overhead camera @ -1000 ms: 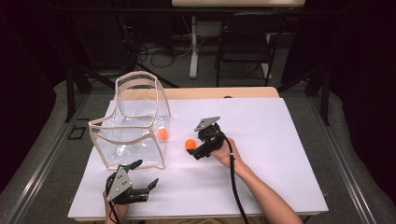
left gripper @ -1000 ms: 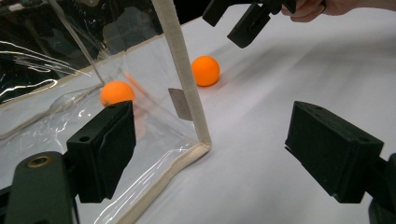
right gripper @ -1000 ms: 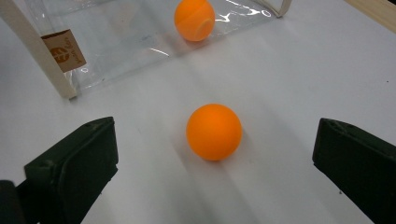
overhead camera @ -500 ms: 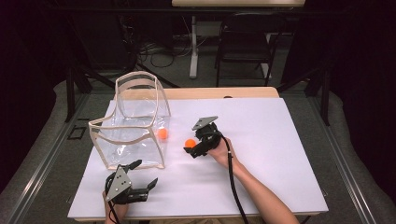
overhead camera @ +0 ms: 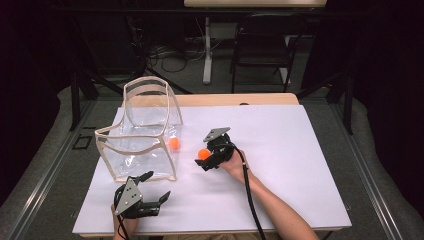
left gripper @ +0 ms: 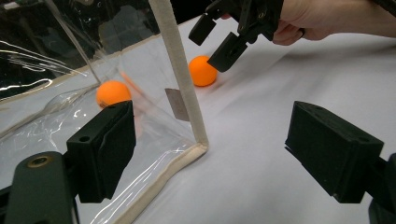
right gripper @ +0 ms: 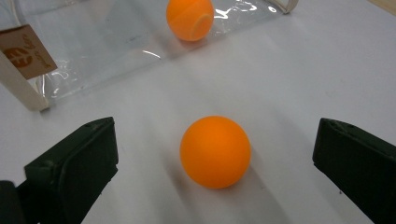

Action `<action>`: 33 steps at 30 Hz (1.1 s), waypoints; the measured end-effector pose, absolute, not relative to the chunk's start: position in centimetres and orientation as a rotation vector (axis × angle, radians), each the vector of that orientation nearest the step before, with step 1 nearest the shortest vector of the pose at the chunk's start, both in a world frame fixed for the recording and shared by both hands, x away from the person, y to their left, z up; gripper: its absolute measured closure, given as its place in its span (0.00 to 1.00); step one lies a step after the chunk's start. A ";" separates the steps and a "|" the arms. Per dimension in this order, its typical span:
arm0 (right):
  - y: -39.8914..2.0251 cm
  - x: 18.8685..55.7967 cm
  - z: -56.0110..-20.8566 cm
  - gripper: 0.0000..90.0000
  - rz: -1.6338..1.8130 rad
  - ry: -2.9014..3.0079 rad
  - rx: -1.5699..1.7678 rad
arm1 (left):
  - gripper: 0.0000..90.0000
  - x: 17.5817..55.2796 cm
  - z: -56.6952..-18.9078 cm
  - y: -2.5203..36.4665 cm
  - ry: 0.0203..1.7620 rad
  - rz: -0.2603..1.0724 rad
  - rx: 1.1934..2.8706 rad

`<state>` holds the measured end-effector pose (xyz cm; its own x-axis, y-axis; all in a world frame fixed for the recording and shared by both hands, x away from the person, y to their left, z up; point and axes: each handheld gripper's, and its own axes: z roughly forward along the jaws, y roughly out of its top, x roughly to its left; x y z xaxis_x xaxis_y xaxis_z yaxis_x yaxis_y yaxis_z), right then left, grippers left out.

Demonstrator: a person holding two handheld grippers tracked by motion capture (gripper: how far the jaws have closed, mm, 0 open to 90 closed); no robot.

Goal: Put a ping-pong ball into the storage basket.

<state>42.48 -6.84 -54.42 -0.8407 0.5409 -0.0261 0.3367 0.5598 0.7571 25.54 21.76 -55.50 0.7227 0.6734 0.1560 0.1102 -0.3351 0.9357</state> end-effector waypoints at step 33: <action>-6.2 42.5 -55.3 0.56 0.998 2.587 0.687 | 0.18 25.6 -55.5 21.6 0.597 0.648 1.863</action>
